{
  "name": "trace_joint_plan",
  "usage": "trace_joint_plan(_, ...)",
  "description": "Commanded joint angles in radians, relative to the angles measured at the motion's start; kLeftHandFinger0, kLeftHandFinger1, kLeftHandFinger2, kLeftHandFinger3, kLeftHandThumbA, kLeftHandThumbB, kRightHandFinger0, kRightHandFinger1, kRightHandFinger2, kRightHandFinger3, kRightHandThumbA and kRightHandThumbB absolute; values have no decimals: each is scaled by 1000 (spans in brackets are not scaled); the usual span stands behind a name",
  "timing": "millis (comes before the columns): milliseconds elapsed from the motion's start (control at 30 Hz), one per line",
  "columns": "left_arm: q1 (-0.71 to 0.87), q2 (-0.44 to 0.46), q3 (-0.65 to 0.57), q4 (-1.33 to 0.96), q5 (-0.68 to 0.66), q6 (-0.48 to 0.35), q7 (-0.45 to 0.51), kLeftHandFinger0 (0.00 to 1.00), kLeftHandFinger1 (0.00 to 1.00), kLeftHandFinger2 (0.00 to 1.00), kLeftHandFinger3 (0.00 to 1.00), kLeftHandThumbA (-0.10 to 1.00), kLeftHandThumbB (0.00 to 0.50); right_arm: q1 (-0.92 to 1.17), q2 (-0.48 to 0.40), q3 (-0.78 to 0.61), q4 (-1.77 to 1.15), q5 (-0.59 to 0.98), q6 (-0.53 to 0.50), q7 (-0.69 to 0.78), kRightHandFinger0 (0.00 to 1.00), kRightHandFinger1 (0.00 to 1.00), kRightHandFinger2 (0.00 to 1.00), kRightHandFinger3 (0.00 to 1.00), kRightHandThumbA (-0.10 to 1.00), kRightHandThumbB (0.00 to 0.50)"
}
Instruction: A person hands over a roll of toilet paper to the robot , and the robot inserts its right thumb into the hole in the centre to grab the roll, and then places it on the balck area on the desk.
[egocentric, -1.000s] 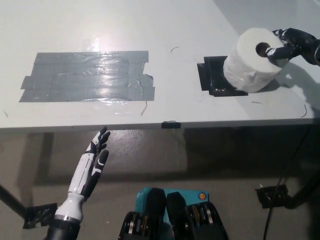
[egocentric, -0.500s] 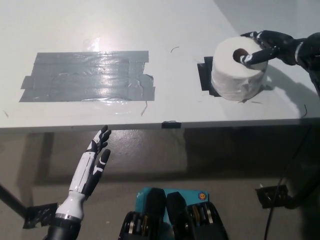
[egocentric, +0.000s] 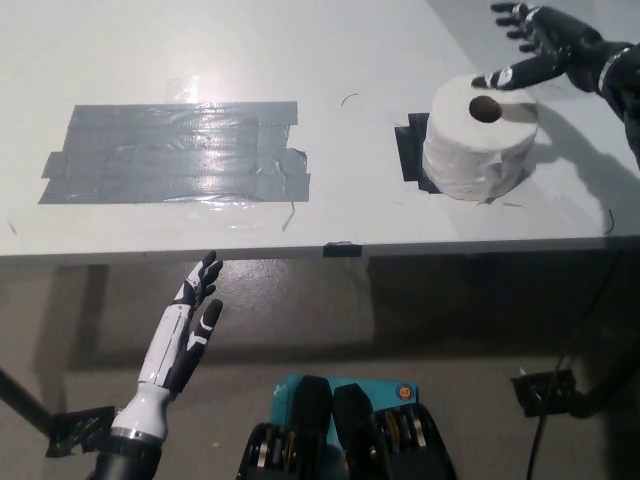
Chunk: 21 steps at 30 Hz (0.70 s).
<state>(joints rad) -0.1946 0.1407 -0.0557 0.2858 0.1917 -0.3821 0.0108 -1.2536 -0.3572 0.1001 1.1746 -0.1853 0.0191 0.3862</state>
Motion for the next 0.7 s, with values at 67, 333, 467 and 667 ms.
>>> trace_joint_plan(67,-24,10,2,-3,-1,-39,4,1000,1000,1000,1000,973,171,-135,-66,-47,-17,45,-96,-40,1000,1000,1000,1000,855,471)
trace_joint_plan(333,-114,9,16,15,-21,-22,0,1000,1000,1000,1000,985,176,-82,-112,-138,-509,76,-29,-103,1000,1000,1000,1000,978,498)
trace_joint_plan(467,-135,7,18,12,-21,-9,0,1000,1000,1000,1000,990,172,3,-105,-175,-794,103,2,-92,1000,1000,1000,1000,996,456)
trace_joint_plan(667,-163,4,22,27,-30,-20,1,1000,1000,1000,1000,964,129,201,-60,-228,-1326,202,126,-77,1000,1000,1000,1000,949,407)
